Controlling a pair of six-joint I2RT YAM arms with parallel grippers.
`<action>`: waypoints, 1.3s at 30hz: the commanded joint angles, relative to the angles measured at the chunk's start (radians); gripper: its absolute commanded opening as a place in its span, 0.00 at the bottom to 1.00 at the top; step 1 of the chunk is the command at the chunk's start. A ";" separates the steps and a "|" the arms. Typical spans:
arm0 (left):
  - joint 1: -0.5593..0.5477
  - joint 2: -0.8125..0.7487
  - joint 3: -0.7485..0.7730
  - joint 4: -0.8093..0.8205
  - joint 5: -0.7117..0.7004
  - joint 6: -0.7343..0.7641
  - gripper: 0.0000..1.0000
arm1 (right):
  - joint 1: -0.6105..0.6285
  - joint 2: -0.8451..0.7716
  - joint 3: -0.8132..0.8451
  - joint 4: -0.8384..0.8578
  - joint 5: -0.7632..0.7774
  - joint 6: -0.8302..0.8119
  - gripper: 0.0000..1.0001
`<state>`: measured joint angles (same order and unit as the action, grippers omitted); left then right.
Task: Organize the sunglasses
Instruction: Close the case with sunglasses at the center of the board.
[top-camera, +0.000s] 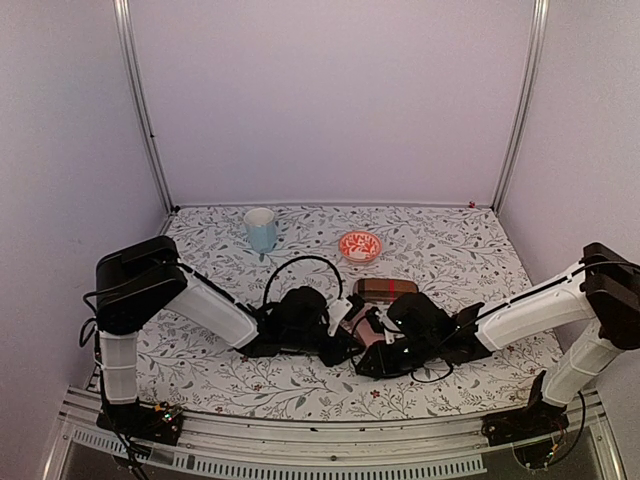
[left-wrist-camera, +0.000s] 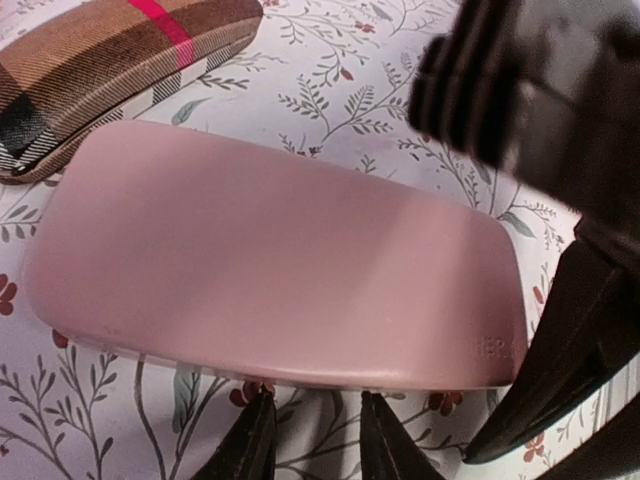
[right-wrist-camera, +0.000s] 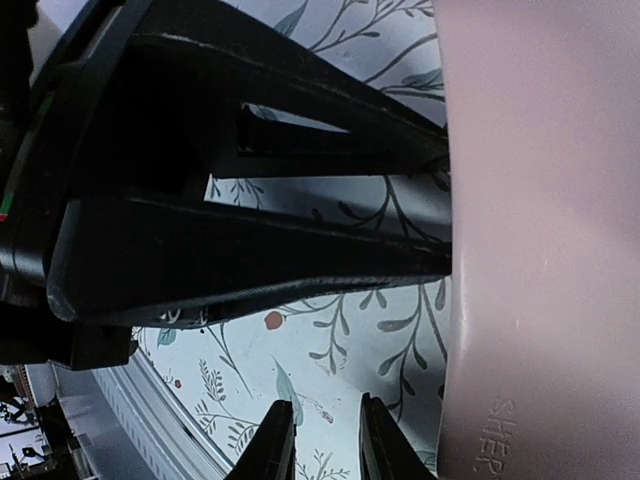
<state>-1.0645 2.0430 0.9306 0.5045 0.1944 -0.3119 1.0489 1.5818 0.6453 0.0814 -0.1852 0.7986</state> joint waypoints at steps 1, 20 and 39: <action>-0.006 0.034 -0.043 -0.081 0.022 -0.014 0.30 | -0.004 -0.007 0.013 -0.013 -0.058 0.030 0.25; -0.001 -0.164 -0.151 -0.120 -0.087 -0.024 0.63 | -0.010 -0.276 0.145 -0.451 0.293 -0.110 0.89; 0.041 -0.297 -0.181 -0.225 -0.264 -0.023 0.99 | -0.009 0.098 0.395 -0.690 0.407 -0.211 0.99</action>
<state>-1.0370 1.7718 0.7643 0.3077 -0.0414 -0.3416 1.0443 1.6272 0.9909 -0.5667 0.1837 0.6296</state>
